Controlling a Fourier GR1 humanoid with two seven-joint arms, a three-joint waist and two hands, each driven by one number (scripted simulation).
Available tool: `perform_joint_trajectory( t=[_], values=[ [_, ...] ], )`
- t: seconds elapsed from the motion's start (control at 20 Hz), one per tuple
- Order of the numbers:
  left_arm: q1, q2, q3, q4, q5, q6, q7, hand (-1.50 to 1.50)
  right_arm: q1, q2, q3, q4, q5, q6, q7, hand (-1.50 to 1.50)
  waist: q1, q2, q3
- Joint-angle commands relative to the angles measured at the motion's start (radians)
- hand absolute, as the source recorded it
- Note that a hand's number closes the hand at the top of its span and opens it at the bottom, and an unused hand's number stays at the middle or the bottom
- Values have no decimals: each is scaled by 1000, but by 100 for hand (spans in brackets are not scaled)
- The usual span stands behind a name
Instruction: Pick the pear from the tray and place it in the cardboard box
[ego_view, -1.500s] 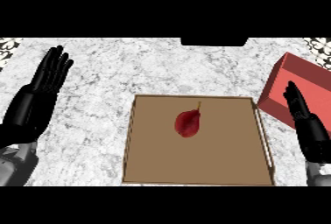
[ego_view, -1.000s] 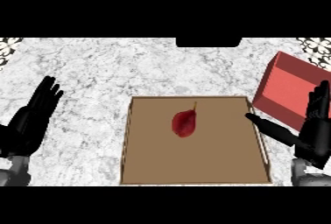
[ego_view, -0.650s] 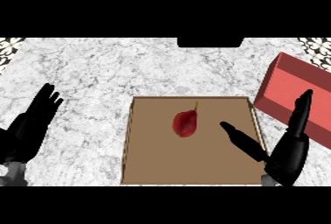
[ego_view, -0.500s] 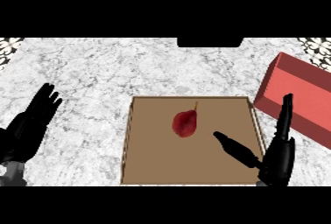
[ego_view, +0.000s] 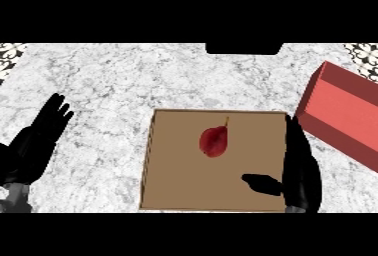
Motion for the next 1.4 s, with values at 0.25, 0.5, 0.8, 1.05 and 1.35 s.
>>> perform_joint_trajectory(
  t=[0.25,0.5,0.8,1.05,1.35],
  values=[
    [12,-15,-19,1,-15,-10,-4,0,-324,179,44,-12,31,494,584,-150,26,2,8],
    [-14,-23,-7,-17,-8,11,36,0,-450,181,2,15,-108,555,712,-150,7,0,11],
    [-7,1,32,-2,10,-31,33,0,-496,182,-32,121,-156,555,715,-150,1,0,11],
    [-7,15,58,-13,19,-44,49,0,-523,183,-21,171,-174,516,715,-150,0,-2,11],
    [46,-32,47,13,-22,-45,-9,0,-495,183,39,174,-162,461,716,-150,-2,0,13]
  ],
)
